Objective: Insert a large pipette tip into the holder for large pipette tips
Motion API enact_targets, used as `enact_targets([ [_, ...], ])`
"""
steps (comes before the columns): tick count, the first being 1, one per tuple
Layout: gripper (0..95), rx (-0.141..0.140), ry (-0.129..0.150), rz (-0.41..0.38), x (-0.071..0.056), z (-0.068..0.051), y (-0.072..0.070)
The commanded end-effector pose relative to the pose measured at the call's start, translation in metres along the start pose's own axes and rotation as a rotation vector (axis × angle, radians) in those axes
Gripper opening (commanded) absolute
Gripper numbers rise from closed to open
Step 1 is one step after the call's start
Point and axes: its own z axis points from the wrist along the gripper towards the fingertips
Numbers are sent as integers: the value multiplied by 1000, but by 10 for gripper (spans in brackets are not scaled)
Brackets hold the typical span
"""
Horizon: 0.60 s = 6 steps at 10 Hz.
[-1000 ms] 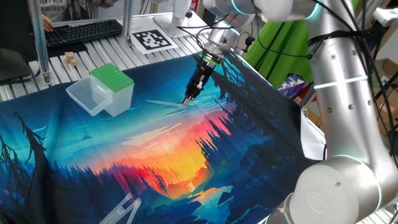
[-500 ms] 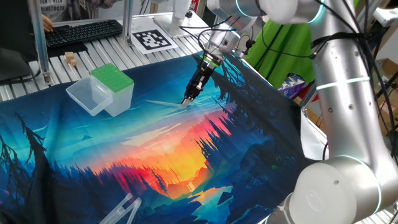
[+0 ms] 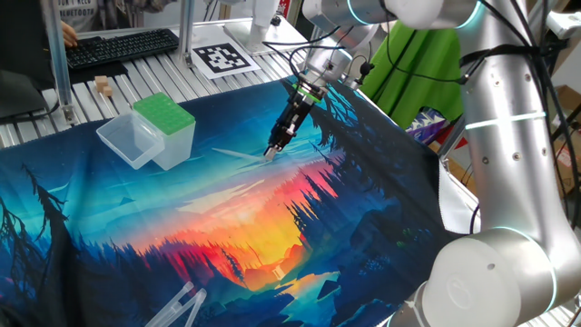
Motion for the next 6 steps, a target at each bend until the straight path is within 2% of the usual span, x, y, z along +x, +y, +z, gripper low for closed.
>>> enact_targets([
  [1,190,8,17,8,0,2,-2],
  [2,190,20,32,18,0,2,-2],
  [3,190,20,37,24,0,2,-3],
  [6,190,-4,7,4,0,2,-4],
])
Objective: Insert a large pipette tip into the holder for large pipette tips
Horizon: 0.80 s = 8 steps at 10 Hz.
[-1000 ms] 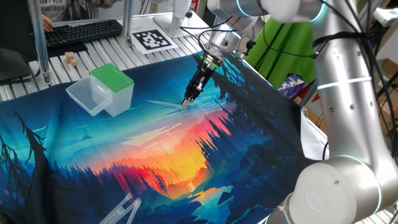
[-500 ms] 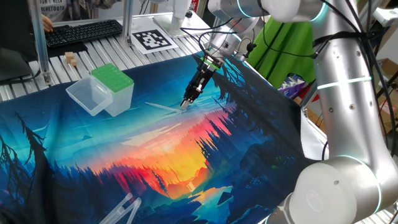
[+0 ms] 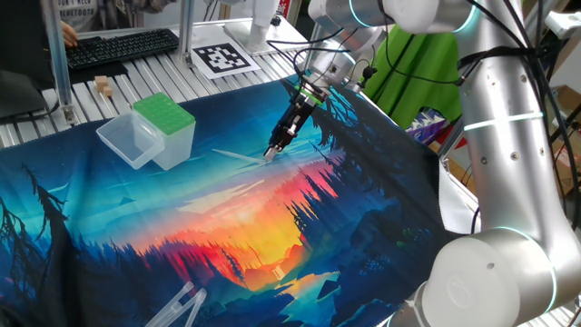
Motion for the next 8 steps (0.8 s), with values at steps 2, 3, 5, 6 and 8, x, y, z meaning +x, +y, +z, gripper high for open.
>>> enact_targets([
  [2,190,-30,-37,-17,1,0,-3],
  [3,190,-38,-48,-25,1,1,-4],
  [5,190,-45,-61,-31,2,4,-7],
  [6,190,-45,-61,-31,2,5,-7],
  [8,190,-42,-64,-22,2,6,-9],
])
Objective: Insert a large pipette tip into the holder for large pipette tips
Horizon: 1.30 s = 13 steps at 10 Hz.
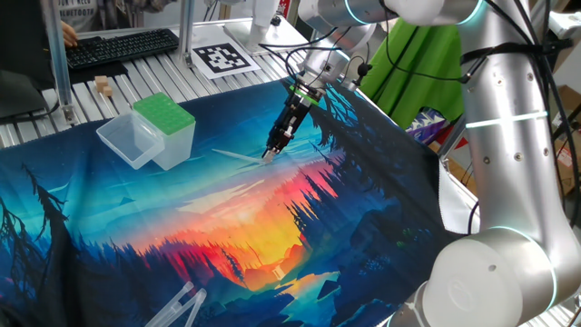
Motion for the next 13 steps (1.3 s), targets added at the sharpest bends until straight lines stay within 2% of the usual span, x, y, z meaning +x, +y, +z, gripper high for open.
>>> enact_targets([
  [1,190,6,1,11,1,0,0],
  [7,190,2,-2,12,2,6,-7],
  [8,0,1,-3,12,3,7,-8],
  [13,0,-4,-10,6,3,12,-12],
])
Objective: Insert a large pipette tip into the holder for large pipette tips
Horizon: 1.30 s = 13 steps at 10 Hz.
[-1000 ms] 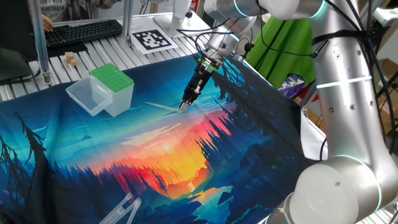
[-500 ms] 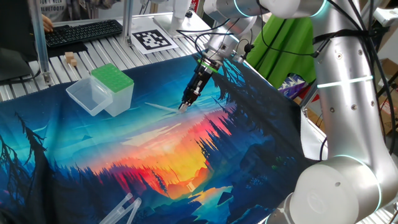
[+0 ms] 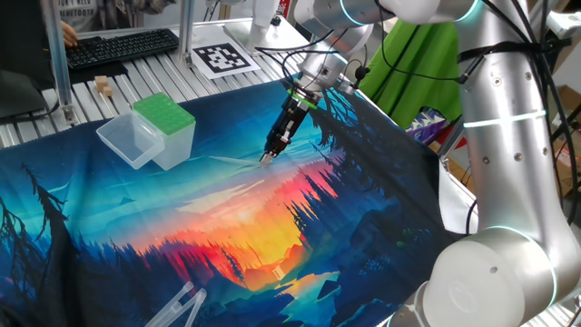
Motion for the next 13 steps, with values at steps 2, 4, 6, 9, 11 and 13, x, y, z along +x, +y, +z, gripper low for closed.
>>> enact_targets([
  [2,0,-17,-40,-43,1,-2,-1],
  [4,0,-31,-61,-56,4,-6,-5],
  [6,0,-46,-84,-72,5,-7,-6],
  [9,0,-53,-105,-92,9,-16,-14],
  [11,0,-57,-114,-101,11,-21,-19],
  [13,0,-64,-128,-118,13,-27,-24],
])
